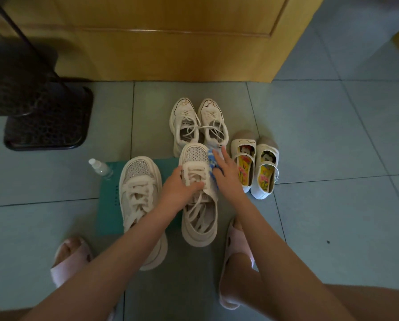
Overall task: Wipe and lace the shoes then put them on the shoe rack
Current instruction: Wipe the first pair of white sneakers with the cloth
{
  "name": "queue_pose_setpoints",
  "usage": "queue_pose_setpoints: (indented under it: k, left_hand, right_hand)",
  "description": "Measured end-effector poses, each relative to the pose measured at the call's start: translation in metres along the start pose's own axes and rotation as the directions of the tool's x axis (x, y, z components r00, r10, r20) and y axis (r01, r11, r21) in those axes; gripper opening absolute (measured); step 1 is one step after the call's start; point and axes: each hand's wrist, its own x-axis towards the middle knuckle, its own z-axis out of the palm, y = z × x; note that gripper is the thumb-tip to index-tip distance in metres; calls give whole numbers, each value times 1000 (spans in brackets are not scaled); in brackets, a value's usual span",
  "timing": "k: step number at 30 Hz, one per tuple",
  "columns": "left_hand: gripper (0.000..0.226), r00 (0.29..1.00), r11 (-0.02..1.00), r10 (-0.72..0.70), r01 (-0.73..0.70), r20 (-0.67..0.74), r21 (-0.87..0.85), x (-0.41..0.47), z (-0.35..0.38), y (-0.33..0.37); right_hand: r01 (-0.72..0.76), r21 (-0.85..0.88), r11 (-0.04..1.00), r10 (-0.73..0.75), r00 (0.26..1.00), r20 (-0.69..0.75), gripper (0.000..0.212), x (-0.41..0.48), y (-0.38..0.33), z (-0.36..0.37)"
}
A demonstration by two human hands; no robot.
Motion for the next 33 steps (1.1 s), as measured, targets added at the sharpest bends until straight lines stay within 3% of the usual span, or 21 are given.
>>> queue_pose_setpoints:
  k: [3,6,13,21,23,27,33]
  left_hand:
    - [70,999,1000,25,-25,-21,-6,-2,2,-2]
    - [65,998,999,49,-50,-49,-21,-4,3,-1]
    - [62,995,998,40,-45,-97,-46,-3,1,-9]
    - [62,998,999,35,-36,-61,-11,-3,2,-12]
    - [63,999,999,30,-31,-44,-12,-4,2,-10]
    - [84,999,996,-36,34,18,87,-2,10,-6]
    - [121,997,963,-76,81,-28,256,-9,36,0]
  right_hand:
    - [6,66,998,-8,999,34,51,-6,0,1]
    - [28,36,999,-28,999,-24,48,-17,-4,1]
    - [71,156,985,-60,996,-71,48,-60,-7,9]
    - [-124,327,937,93,990,110,39,-107,-9,-24]
    - [-178,393,902,173,984,48,39,-103,-9,-35]
    - [-158,438,885,281,932,-231,37,-70,0,-36]
    - [-211,493,844,274,960,-59,44,-50,5,8]
